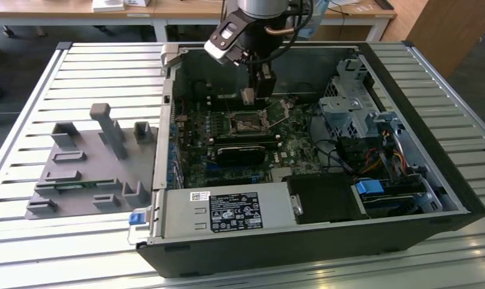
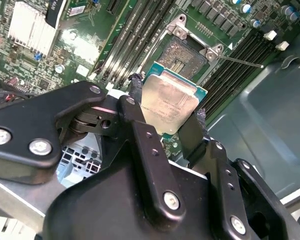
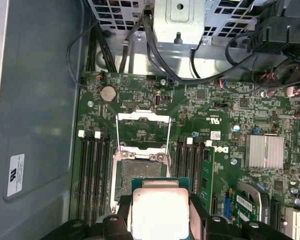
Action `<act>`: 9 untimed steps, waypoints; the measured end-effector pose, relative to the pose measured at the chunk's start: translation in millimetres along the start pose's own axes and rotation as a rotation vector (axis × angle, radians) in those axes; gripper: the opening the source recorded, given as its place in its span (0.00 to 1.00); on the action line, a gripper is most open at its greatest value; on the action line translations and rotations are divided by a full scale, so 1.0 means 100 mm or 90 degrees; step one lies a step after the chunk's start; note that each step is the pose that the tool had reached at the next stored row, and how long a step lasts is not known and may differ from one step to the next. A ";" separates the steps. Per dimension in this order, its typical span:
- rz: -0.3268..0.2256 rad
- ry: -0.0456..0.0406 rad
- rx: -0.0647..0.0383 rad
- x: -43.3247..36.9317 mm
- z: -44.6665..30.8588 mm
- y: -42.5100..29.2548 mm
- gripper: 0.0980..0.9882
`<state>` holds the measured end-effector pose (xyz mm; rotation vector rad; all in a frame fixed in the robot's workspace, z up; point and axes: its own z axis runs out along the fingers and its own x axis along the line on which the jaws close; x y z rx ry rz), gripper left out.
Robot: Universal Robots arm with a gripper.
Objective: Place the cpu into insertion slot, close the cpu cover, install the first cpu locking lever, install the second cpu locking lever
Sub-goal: 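Place the cpu into insertion slot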
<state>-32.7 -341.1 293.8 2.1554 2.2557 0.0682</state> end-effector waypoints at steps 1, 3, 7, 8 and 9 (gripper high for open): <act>0.000 0.0022 0.000 0.000 0.005 0.000 0.49; 0.000 0.0047 0.000 0.001 0.015 -0.001 0.49; 0.000 0.0052 0.000 0.002 0.034 -0.001 0.49; 0.000 0.0052 0.000 0.003 0.040 -0.001 0.49; 0.000 0.0052 0.000 0.004 0.046 -0.001 0.49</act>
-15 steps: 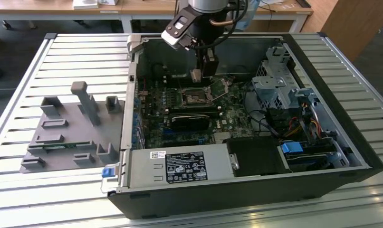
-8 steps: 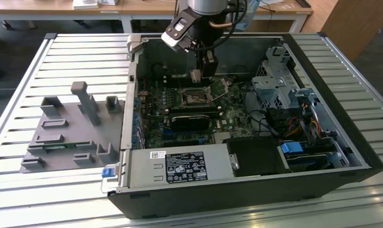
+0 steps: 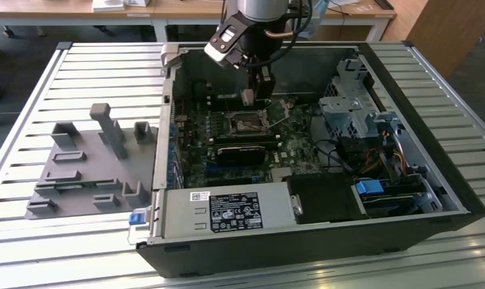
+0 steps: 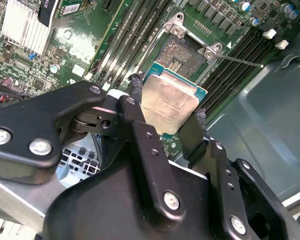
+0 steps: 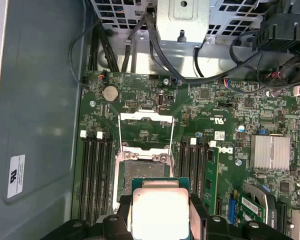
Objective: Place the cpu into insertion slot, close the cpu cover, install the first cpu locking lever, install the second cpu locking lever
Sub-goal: 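Place the cpu into insertion slot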
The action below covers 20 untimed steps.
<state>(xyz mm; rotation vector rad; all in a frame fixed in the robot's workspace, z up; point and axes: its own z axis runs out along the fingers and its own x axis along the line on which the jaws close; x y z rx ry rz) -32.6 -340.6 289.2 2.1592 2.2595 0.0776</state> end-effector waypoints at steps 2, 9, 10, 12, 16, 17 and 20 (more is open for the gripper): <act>0.000 0.0000 0.000 0.001 0.016 -0.001 0.49; 0.000 -0.0008 0.000 0.002 0.086 -0.004 0.49; 0.000 -0.0009 0.000 0.003 0.090 -0.004 0.49; 0.000 -0.0009 0.000 0.006 0.098 -0.004 0.49; 0.000 -0.0008 0.000 0.013 0.115 -0.005 0.49; 0.000 -0.0008 0.000 0.015 0.118 -0.005 0.49; 0.000 -0.0008 0.000 0.022 0.128 -0.005 0.49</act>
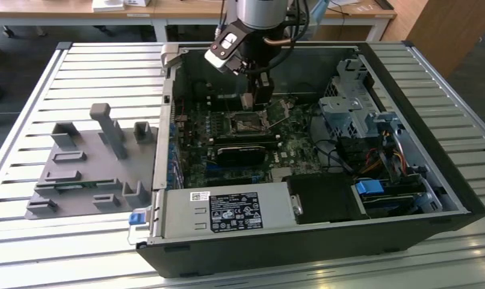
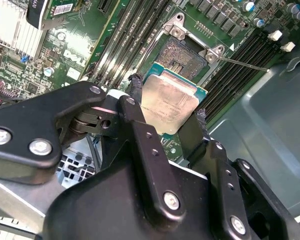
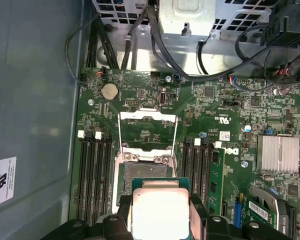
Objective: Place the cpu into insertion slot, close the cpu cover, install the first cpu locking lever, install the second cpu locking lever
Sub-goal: 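Place the cpu into insertion slot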
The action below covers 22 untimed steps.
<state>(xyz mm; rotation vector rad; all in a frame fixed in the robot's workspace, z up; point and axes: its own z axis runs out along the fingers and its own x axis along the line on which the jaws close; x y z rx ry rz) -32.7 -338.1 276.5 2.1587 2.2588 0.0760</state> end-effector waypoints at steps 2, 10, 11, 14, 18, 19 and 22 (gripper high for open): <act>0.000 0.0000 0.000 0.007 0.006 0.000 0.49; 0.000 0.0000 0.000 0.023 0.046 -0.001 0.49; 0.000 0.0000 0.000 0.024 0.052 -0.002 0.49; 0.000 -0.0002 0.000 0.028 0.075 -0.002 0.49; 0.004 -0.0006 0.000 0.030 0.097 -0.008 0.49; 0.006 -0.0006 0.000 0.031 0.102 -0.012 0.49; 0.011 -0.0010 0.000 0.035 0.121 -0.021 0.49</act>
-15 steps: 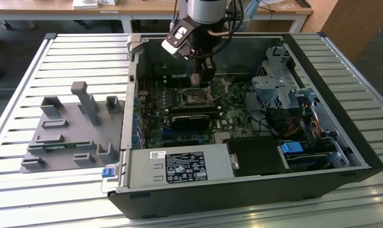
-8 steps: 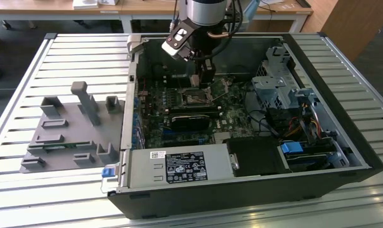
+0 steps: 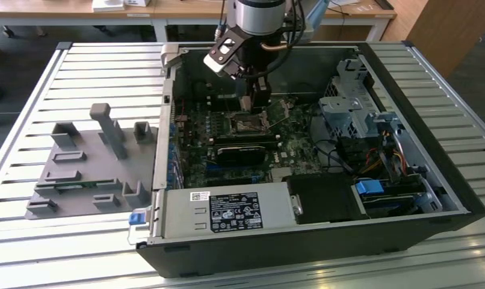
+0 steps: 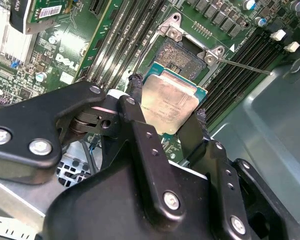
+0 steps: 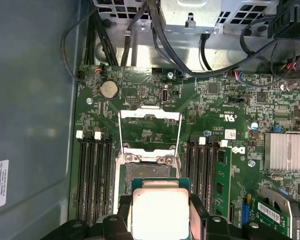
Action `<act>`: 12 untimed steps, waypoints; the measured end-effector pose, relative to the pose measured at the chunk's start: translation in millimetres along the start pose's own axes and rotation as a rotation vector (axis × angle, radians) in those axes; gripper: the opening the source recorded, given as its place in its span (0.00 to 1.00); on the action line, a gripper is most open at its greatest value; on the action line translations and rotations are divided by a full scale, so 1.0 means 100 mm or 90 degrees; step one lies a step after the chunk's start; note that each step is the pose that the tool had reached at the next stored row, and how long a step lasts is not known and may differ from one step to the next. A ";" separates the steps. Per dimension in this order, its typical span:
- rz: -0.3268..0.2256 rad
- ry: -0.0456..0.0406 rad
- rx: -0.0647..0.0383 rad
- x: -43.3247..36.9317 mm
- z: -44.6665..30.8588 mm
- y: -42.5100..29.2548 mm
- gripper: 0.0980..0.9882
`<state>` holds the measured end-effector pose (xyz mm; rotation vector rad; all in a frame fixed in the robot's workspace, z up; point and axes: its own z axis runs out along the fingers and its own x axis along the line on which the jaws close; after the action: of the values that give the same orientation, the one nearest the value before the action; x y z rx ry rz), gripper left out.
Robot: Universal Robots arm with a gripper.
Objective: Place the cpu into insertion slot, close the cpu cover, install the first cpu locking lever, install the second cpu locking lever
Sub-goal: 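Place the cpu into insertion slot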
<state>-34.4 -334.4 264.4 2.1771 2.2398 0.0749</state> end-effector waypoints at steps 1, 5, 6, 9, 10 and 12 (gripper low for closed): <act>0.001 -0.0001 0.000 0.002 0.008 -0.002 0.49; 0.003 -0.0003 0.000 0.007 0.040 -0.009 0.49; 0.004 -0.0003 0.000 0.009 0.046 -0.010 0.49; 0.007 -0.0004 0.000 0.012 0.067 -0.016 0.49; 0.008 -0.0005 0.000 0.014 0.074 -0.017 0.49; 0.010 -0.0007 0.000 0.017 0.089 -0.019 0.49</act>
<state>-36.0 -332.5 255.5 2.1944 2.2220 0.0743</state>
